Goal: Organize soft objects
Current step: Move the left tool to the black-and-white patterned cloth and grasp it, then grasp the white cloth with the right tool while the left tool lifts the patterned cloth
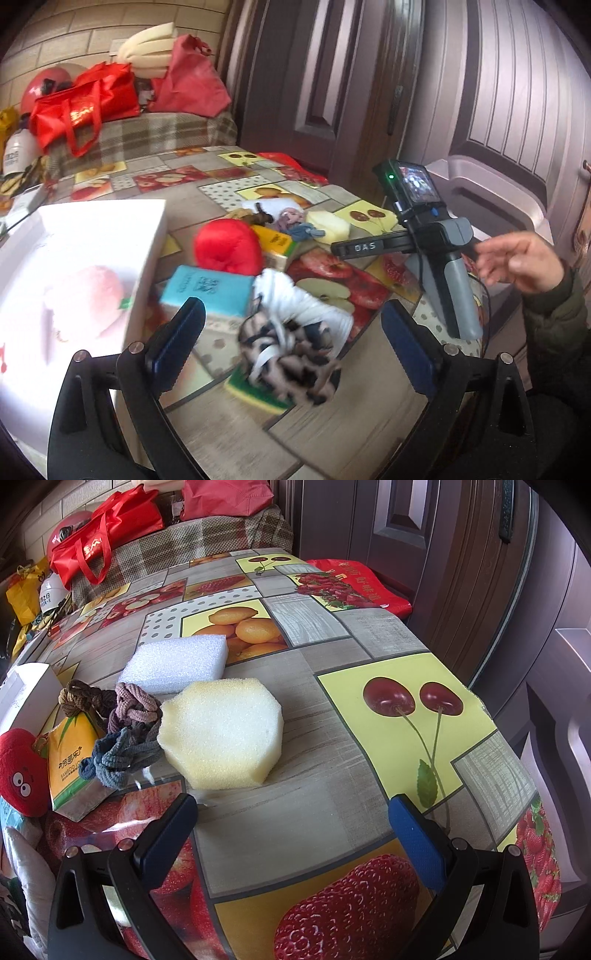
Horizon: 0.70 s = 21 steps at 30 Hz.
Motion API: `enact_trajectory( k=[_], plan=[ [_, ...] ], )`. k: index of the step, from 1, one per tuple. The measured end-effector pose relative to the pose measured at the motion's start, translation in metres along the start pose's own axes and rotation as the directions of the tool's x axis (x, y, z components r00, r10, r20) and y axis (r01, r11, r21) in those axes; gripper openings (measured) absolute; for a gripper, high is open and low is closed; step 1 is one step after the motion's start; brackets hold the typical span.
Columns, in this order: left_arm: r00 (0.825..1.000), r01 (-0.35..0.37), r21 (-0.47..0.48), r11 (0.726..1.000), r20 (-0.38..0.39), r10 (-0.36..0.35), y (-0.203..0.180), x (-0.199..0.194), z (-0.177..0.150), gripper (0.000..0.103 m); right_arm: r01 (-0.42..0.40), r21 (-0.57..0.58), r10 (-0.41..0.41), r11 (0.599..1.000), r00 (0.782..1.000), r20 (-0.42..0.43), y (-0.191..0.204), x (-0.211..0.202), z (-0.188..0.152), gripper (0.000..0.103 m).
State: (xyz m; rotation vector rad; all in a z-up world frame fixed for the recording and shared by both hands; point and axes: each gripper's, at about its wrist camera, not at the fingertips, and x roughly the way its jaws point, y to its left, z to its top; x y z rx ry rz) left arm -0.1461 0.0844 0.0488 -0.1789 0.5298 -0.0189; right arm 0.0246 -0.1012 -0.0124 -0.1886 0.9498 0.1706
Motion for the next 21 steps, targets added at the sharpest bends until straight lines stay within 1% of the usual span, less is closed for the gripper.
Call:
enact_trajectory(
  k=[2,5,6,8,10,11,14,16,18,20,21],
  plan=[
    [1.0,-0.016,-0.006,1.0,-0.021,0.016,0.004,-0.001,-0.002,0.097,0.0,0.0,0.0,1.0,1.0,0.0,0.0,0.001,0.0,0.103],
    [0.998,0.0,0.013,1.0,-0.059,0.001,0.002,0.005,-0.002,0.097,0.0,0.0,0.0,1.0,1.0,0.0,0.0,0.0,0.0,0.103],
    [0.997,0.003,0.026,1.0,-0.076,-0.002,-0.001,0.008,-0.002,0.093,0.0,0.0,0.0,1.0,1.0,0.0,0.0,0.0,0.0,0.103],
    [0.992,-0.008,0.055,0.998,-0.125,0.015,-0.005,0.019,-0.002,0.068,0.001,-0.001,-0.001,1.0,1.0,0.0,0.0,0.0,0.0,0.103],
    [0.987,-0.04,0.073,0.997,-0.152,0.051,-0.005,0.029,-0.003,0.065,0.001,-0.001,-0.001,1.0,1.0,-0.001,0.0,0.001,0.001,0.103],
    [0.985,-0.047,0.071,0.996,-0.162,0.058,-0.003,0.033,-0.003,0.063,0.001,-0.001,-0.001,1.0,1.0,0.0,0.0,0.001,0.0,0.103],
    [0.981,-0.038,0.062,0.997,-0.189,0.049,0.0,0.04,-0.004,0.057,-0.001,0.0,0.001,1.0,1.0,0.0,0.001,0.0,0.0,0.103],
    [0.982,-0.039,0.076,0.996,-0.184,0.053,-0.003,0.039,-0.006,0.052,0.004,-0.002,-0.004,1.0,1.0,0.001,0.001,0.001,0.0,0.103],
    [0.985,-0.047,0.086,0.995,-0.16,0.061,-0.004,0.035,-0.006,0.05,-0.003,-0.001,0.003,1.0,1.0,0.002,-0.001,0.003,0.0,0.103],
    [0.99,-0.062,0.078,0.995,-0.119,0.071,-0.003,0.029,-0.004,0.047,-0.018,0.001,0.018,1.0,1.0,0.006,-0.004,0.003,0.0,0.103],
    [0.993,-0.064,0.07,0.995,-0.096,0.071,-0.001,0.024,-0.004,0.047,-0.04,0.018,0.04,0.999,0.999,0.022,-0.008,0.0,-0.001,0.103]
  ],
)
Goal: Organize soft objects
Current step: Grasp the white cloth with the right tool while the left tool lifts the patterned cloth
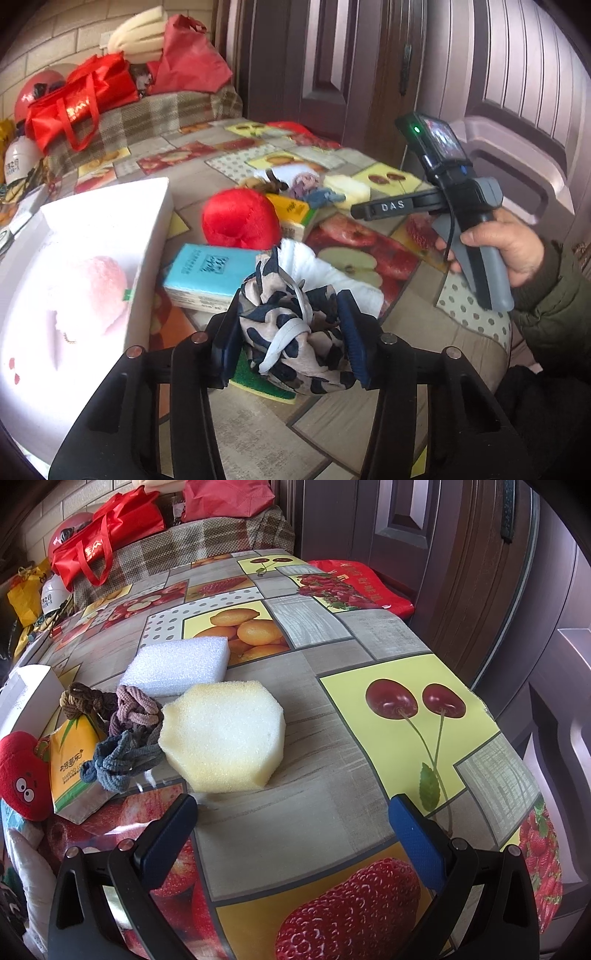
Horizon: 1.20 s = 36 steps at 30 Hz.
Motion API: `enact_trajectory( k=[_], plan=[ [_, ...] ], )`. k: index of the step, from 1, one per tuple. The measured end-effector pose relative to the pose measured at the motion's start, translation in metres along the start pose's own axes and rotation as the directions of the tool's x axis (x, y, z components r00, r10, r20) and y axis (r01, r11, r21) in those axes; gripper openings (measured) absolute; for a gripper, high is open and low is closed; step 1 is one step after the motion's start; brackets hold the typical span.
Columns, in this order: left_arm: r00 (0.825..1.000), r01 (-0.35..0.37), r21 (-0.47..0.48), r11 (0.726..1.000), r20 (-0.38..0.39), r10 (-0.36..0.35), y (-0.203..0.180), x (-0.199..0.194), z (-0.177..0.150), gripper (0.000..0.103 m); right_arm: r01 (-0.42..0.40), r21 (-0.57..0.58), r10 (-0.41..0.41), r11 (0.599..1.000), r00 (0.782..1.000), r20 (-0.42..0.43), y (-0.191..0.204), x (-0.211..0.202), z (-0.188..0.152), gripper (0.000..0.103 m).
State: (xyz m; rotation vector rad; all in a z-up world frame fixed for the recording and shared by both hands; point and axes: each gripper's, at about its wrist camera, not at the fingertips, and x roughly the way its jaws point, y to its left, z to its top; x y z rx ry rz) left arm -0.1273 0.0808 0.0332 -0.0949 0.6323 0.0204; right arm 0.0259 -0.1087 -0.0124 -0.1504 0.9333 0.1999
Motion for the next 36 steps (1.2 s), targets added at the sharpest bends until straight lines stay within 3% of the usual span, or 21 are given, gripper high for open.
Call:
enact_trajectory(
  k=[3,5,7,8,9,10,11,12,13,17,19,21,23,26,27,28,29,32,36],
  plan=[
    [0.996,-0.002,-0.041,0.999,0.086,0.006,0.008,-0.015,-0.001,0.047,-0.118,0.092,0.107,0.989,0.987,0.118,-0.016,-0.028,0.0,0.103],
    [0.991,-0.005,-0.075,0.997,0.131,0.015,0.015,-0.023,-0.002,0.047,-0.168,0.066,0.146,0.984,0.956,0.256,-0.02,-0.058,-0.004,0.103],
    [0.985,-0.02,-0.102,0.995,0.167,0.037,0.02,-0.029,-0.003,0.047,-0.235,-0.015,0.221,0.972,0.886,0.407,-0.02,-0.091,-0.009,0.103],
    [0.981,-0.035,-0.114,0.993,0.186,0.056,0.022,-0.033,-0.003,0.047,-0.295,-0.07,0.293,0.953,0.839,0.458,-0.017,-0.105,-0.012,0.103],
    [0.977,-0.057,-0.119,0.991,0.199,0.08,0.023,-0.035,-0.003,0.047,-0.356,-0.126,0.371,0.926,0.8,0.471,-0.013,-0.115,-0.011,0.103],
    [0.972,-0.081,-0.118,0.99,0.21,0.105,0.022,-0.038,-0.001,0.047,-0.406,-0.178,0.442,0.896,0.779,0.445,-0.007,-0.119,-0.01,0.103],
    [0.965,-0.114,-0.116,0.987,0.224,0.138,0.022,-0.041,-0.001,0.047,-0.444,-0.238,0.503,0.864,0.774,0.383,0.005,-0.12,-0.009,0.103],
    [0.959,-0.137,-0.115,0.984,0.233,0.161,0.022,-0.043,-0.001,0.047,-0.448,-0.277,0.522,0.85,0.789,0.324,0.019,-0.118,-0.009,0.103],
    [0.955,-0.152,-0.118,0.981,0.239,0.177,0.022,-0.045,-0.001,0.047,-0.44,-0.307,0.522,0.844,0.807,0.276,0.033,-0.114,-0.011,0.103],
    [0.95,-0.166,-0.139,0.976,0.245,0.196,0.031,-0.046,-0.001,0.047,-0.44,-0.421,0.53,0.793,0.839,0.122,0.081,-0.095,-0.028,0.098],
    [0.95,-0.165,-0.138,0.977,0.244,0.195,0.031,-0.046,-0.002,0.047,-0.443,-0.471,0.526,0.763,0.849,0.055,0.097,-0.089,-0.037,0.069],
    [0.951,-0.165,-0.135,0.977,0.242,0.194,0.03,-0.046,-0.002,0.047,-0.433,-0.494,0.502,0.754,0.865,0.008,0.108,-0.081,-0.042,0.061],
    [0.951,-0.165,-0.136,0.977,0.242,0.194,0.03,-0.045,-0.002,0.047,-0.422,-0.505,0.479,0.753,0.878,-0.019,0.113,-0.074,-0.043,0.061],
    [0.952,-0.164,-0.136,0.977,0.237,0.193,0.03,-0.045,-0.002,0.047,-0.433,-0.52,0.47,0.736,0.88,-0.068,0.12,-0.065,-0.049,0.061],
    [0.952,-0.164,-0.137,0.977,0.236,0.193,0.03,-0.044,-0.002,0.047,-0.428,-0.533,0.458,0.73,0.885,-0.084,0.124,-0.062,-0.052,0.057],
    [0.952,-0.164,-0.137,0.977,0.237,0.193,0.03,-0.044,-0.002,0.047,-0.434,-0.541,0.452,0.72,0.885,-0.109,0.128,-0.059,-0.054,0.042],
    [0.951,-0.165,-0.138,0.977,0.241,0.195,0.029,-0.045,-0.003,0.047,-0.453,-0.539,0.46,0.71,0.878,-0.132,0.129,-0.057,-0.056,0.035],
    [0.941,-0.184,-0.137,0.973,0.263,0.215,0.028,-0.05,-0.003,0.047,-0.462,-0.514,0.485,0.723,0.869,-0.099,0.122,-0.063,-0.053,0.034],
    [0.902,-0.268,-0.14,0.953,0.312,0.3,0.034,-0.065,-0.008,0.047,-0.468,-0.441,0.566,0.766,0.816,0.117,0.089,-0.098,-0.037,0.033]
  ],
)
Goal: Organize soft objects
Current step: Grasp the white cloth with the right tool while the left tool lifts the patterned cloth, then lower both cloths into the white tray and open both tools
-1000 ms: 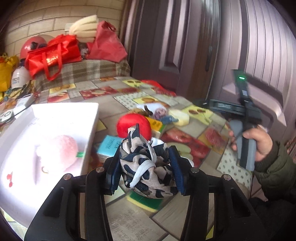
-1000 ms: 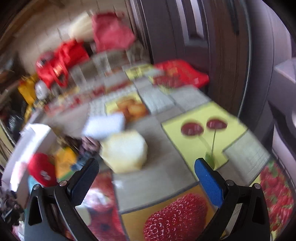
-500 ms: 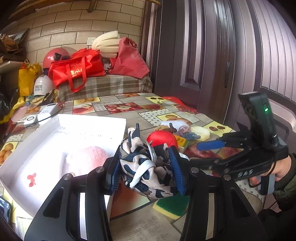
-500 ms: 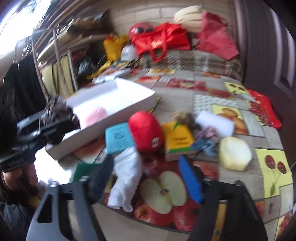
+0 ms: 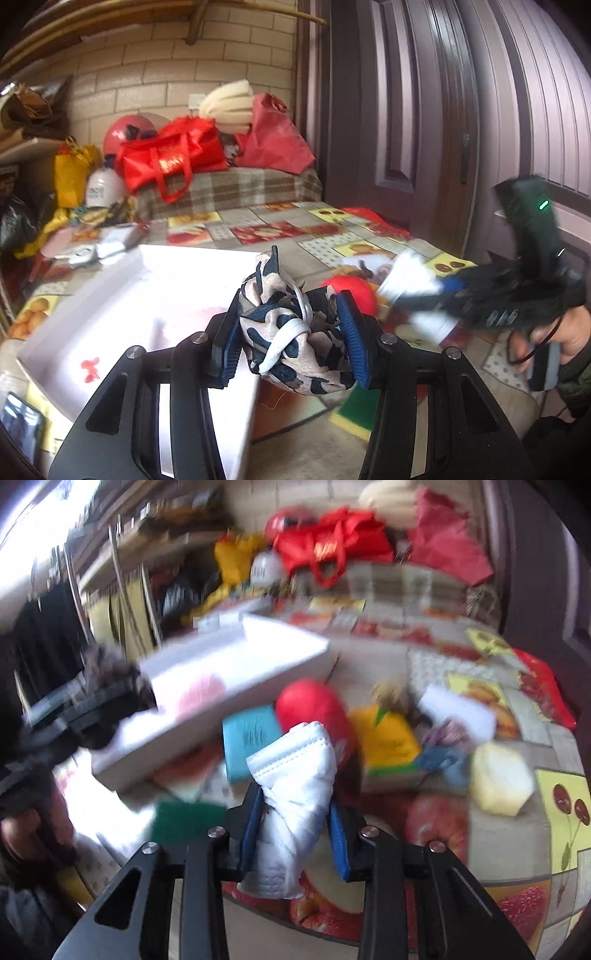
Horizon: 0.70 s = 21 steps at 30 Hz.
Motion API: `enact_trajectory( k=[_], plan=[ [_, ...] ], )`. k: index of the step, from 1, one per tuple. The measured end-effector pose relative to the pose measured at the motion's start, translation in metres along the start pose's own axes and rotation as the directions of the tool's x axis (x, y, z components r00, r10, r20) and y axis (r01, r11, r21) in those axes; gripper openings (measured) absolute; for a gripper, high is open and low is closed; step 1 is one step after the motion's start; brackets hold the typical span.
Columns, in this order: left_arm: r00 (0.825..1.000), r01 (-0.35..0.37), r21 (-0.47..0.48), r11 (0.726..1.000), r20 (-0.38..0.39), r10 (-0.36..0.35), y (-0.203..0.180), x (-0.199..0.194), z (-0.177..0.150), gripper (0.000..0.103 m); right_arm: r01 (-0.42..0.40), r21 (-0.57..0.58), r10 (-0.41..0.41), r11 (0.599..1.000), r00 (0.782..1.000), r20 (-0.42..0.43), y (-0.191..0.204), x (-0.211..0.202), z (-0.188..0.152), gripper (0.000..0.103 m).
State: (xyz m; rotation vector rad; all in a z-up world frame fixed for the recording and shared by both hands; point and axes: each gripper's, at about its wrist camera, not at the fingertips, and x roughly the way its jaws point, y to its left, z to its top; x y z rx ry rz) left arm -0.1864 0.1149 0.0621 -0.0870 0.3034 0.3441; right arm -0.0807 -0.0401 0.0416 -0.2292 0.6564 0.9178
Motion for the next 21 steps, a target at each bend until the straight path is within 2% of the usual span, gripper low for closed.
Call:
enact_trajectory(
  k=[1,3,6,11,12,15,21],
  plan=[
    [1.0,-0.027,0.008,1.0,0.016,0.027,0.003,-0.003,0.0,0.047,0.025,0.007,-0.025,1.0,0.997,0.071,-0.001,-0.012,0.004,0.033],
    [0.996,-0.082,0.031,0.996,0.03,0.081,0.01,-0.006,-0.002,0.048,0.053,0.009,-0.054,0.999,0.976,0.209,0.001,-0.034,0.007,0.033],
    [0.994,-0.101,0.014,0.995,0.039,0.101,0.02,-0.01,-0.004,0.048,0.084,-0.015,-0.076,0.996,0.951,0.3,0.009,-0.042,0.005,0.033],
    [0.994,-0.106,0.008,0.994,0.024,0.106,0.025,-0.008,-0.006,0.048,0.035,-0.003,-0.032,0.999,0.954,0.297,0.022,-0.028,-0.009,0.033],
    [0.994,-0.106,0.009,0.994,0.025,0.106,0.024,-0.008,-0.006,0.048,0.045,-0.022,-0.037,0.999,0.959,0.281,0.027,-0.023,-0.008,0.034],
    [0.994,-0.105,-0.002,0.994,0.026,0.105,0.025,-0.008,-0.006,0.048,0.018,-0.041,-0.004,0.999,0.948,0.318,0.04,-0.027,-0.008,0.034],
    [0.993,-0.121,-0.027,0.992,0.016,0.121,0.035,-0.005,-0.005,0.048,-0.04,-0.081,0.063,0.996,0.95,0.307,0.065,-0.017,-0.003,0.034]
  ],
)
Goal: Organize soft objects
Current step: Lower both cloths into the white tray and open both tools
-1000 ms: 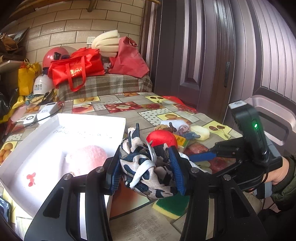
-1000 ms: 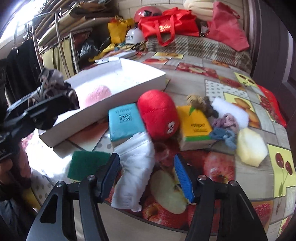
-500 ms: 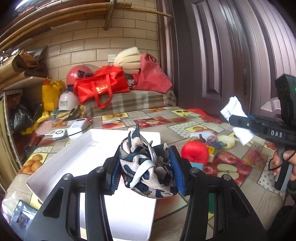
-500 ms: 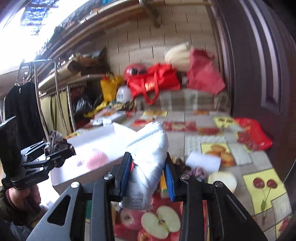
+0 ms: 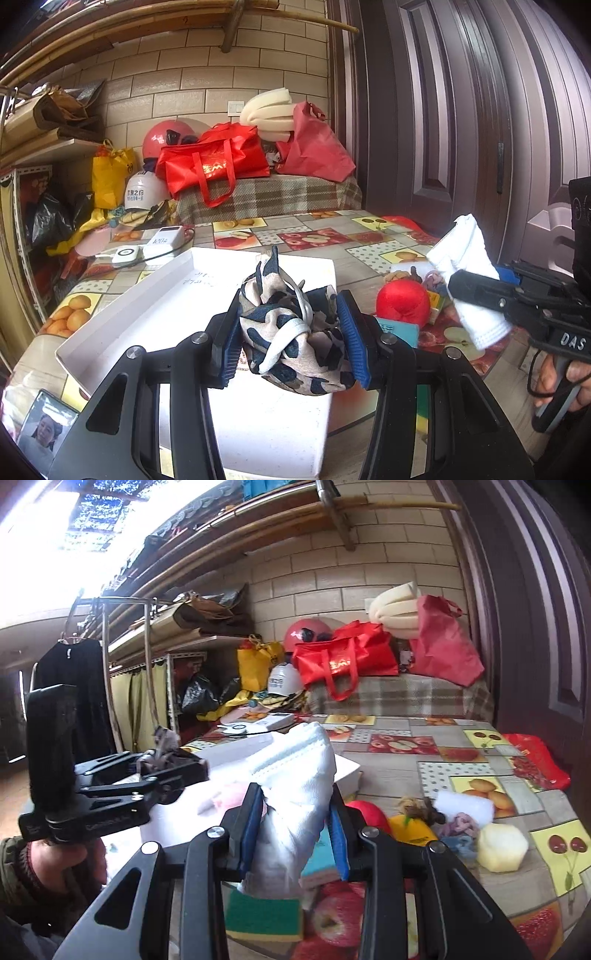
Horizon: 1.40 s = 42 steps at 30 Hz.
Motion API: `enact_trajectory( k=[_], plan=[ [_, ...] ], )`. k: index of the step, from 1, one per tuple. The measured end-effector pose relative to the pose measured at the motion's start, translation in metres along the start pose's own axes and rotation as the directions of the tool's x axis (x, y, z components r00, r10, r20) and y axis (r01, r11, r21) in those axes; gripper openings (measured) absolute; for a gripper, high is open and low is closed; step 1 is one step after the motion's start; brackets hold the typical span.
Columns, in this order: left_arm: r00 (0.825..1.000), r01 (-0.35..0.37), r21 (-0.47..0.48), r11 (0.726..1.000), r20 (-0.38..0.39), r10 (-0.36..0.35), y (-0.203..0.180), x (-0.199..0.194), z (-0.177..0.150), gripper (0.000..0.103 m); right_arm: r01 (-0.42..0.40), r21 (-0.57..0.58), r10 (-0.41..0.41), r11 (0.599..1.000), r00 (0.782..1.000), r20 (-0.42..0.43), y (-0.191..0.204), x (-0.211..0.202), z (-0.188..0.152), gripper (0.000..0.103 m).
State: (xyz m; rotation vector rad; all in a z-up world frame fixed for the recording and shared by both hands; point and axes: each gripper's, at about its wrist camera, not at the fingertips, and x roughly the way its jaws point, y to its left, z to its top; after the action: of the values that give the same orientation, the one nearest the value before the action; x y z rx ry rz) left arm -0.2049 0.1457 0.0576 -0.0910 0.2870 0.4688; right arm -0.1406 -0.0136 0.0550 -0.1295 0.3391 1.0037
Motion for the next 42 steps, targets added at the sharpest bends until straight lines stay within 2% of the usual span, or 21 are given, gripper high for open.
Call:
enact_trajectory(
  k=[6,10,18,24,31,32,33,34,35,36,37,38,42],
  plan=[
    [0.998,-0.056,0.039,0.998,-0.007,0.056,0.017,0.006,-0.003,0.048,-0.099,-0.006,0.099,0.995,0.994,-0.046,0.031,0.03,0.002,0.034],
    [0.996,-0.088,-0.007,0.996,-0.024,0.088,0.041,0.012,-0.004,0.048,-0.145,-0.044,0.141,0.988,0.987,-0.079,0.059,0.051,0.003,0.034],
    [0.99,-0.132,-0.126,0.983,-0.065,0.124,0.091,0.024,-0.005,0.048,-0.064,-0.052,0.058,0.997,0.992,-0.112,0.063,0.092,0.006,0.033],
    [0.986,-0.145,-0.224,0.964,-0.111,0.122,0.117,0.037,-0.005,0.048,0.004,0.005,-0.004,1.0,0.992,-0.128,0.048,0.122,0.014,0.034],
    [0.982,-0.164,-0.257,0.952,-0.136,0.132,0.125,0.04,-0.007,0.048,0.05,0.085,-0.033,0.995,0.981,-0.193,0.029,0.154,0.018,0.036],
    [0.98,-0.175,-0.255,0.951,-0.138,0.143,0.124,0.04,-0.006,0.05,0.049,0.092,-0.029,0.995,0.977,-0.21,0.027,0.156,0.018,0.036],
    [0.978,-0.186,-0.254,0.949,-0.139,0.155,0.124,0.039,-0.006,0.052,0.052,0.097,-0.03,0.994,0.976,-0.215,0.027,0.157,0.017,0.042],
    [0.976,-0.202,-0.255,0.945,-0.137,0.172,0.124,0.038,-0.006,0.056,0.06,0.103,-0.037,0.993,0.977,-0.212,0.026,0.155,0.017,0.062],
    [0.974,-0.214,-0.261,0.941,-0.131,0.185,0.125,0.037,-0.006,0.07,0.068,0.112,-0.044,0.991,0.978,-0.204,0.024,0.152,0.016,0.077],
    [0.974,-0.218,-0.268,0.938,-0.123,0.191,0.126,0.035,-0.006,0.08,0.072,0.116,-0.048,0.991,0.979,-0.196,0.023,0.15,0.017,0.096],
    [0.974,-0.219,-0.276,0.936,-0.113,0.195,0.127,0.033,-0.006,0.093,0.076,0.119,-0.053,0.99,0.981,-0.185,0.023,0.148,0.017,0.101],
    [0.975,-0.219,-0.284,0.933,-0.099,0.199,0.128,0.03,-0.007,0.098,0.078,0.12,-0.057,0.99,0.983,-0.173,0.023,0.145,0.017,0.102],
    [0.975,-0.22,-0.288,0.932,-0.088,0.203,0.129,0.027,-0.006,0.098,0.081,0.103,-0.066,0.991,0.989,-0.135,0.028,0.139,0.02,0.102]
  ],
)
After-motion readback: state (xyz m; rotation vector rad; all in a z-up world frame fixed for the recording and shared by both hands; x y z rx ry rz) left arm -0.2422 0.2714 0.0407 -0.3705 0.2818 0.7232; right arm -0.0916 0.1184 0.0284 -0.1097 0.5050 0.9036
